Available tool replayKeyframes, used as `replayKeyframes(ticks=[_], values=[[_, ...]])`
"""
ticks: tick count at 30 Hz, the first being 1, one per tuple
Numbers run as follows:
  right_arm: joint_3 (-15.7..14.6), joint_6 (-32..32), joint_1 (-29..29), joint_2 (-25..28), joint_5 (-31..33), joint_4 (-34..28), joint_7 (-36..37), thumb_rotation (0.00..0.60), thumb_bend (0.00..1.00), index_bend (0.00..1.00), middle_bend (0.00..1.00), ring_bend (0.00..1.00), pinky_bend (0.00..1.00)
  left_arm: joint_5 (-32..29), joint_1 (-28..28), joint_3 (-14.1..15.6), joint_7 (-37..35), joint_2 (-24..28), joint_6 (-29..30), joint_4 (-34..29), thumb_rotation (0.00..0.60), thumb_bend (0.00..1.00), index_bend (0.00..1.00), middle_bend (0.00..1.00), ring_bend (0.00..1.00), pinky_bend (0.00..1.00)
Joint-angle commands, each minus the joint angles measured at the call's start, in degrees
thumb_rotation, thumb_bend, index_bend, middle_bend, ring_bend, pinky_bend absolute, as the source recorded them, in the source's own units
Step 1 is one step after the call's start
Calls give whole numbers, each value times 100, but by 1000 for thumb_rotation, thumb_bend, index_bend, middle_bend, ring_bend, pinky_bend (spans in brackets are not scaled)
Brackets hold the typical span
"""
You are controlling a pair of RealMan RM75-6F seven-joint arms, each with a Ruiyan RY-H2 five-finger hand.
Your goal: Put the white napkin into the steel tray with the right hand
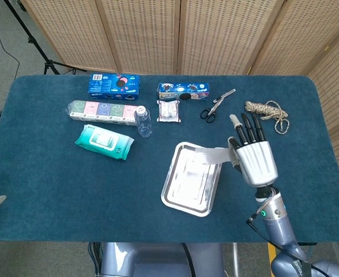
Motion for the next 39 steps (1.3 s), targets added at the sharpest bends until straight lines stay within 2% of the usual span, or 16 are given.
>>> replayKeyframes(ticks=[1, 6, 15, 23, 25, 34, 39], values=[[477, -381, 539, -193, 628, -182, -828, 600, 569, 742, 122, 0, 0, -9, 0, -2, -17, 3, -2, 8, 600, 0, 0, 0, 0, 0], [519, -386, 698, -226, 915, -339, -1267, 600, 569, 743, 123, 0, 0, -11, 2, 3, -45, 10, -12, 22, 600, 0, 0, 0, 0, 0], [197, -186, 775, -441, 982, -347, -1602, 600, 569, 745, 123, 0, 0, 40, 2, 18, -31, 11, -8, 7, 600, 0, 0, 0, 0, 0], [-388, -118, 676, -692, 843, -212, -1656, 600, 569, 747, 123, 0, 0, 24, -2, 16, -1, 3, -11, -8, 600, 0, 0, 0, 0, 0], [-656, -142, 599, -798, 828, -190, -1667, 600, 569, 748, 123, 0, 0, 21, 3, 15, -14, 8, -3, -5, 600, 0, 0, 0, 0, 0], [-1388, -113, 357, -1027, 463, -163, -1770, 600, 569, 751, 123, 0, 0, 22, -11, 19, -25, 18, -34, -1, 600, 0, 0, 0, 0, 0], [-1656, -178, 259, -1205, 348, -61, -1862, 600, 569, 751, 123, 0, 0, 12, -12, 20, -22, 17, -39, -4, 600, 0, 0, 0, 0, 0]])
